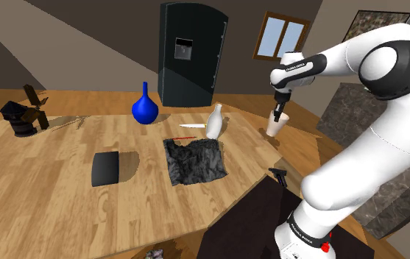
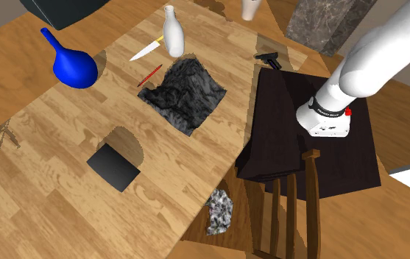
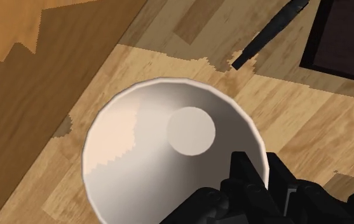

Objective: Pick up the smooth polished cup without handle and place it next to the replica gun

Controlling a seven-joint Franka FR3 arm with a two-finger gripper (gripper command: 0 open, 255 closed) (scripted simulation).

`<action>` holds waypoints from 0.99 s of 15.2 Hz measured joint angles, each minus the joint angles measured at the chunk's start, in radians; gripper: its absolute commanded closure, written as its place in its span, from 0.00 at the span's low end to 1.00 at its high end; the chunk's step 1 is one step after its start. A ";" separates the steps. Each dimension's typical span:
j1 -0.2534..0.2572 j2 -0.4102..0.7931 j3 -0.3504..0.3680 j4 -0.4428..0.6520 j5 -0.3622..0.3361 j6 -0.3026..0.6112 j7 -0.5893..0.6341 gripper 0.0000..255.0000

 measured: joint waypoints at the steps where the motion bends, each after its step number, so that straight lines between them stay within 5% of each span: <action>1: -0.010 0.014 -0.014 0.019 0.003 0.000 -0.027 1.00; 10: -0.105 0.196 -0.122 0.218 0.076 0.016 -0.265 1.00; 15: -0.120 0.242 -0.130 0.218 0.095 0.062 -0.291 1.00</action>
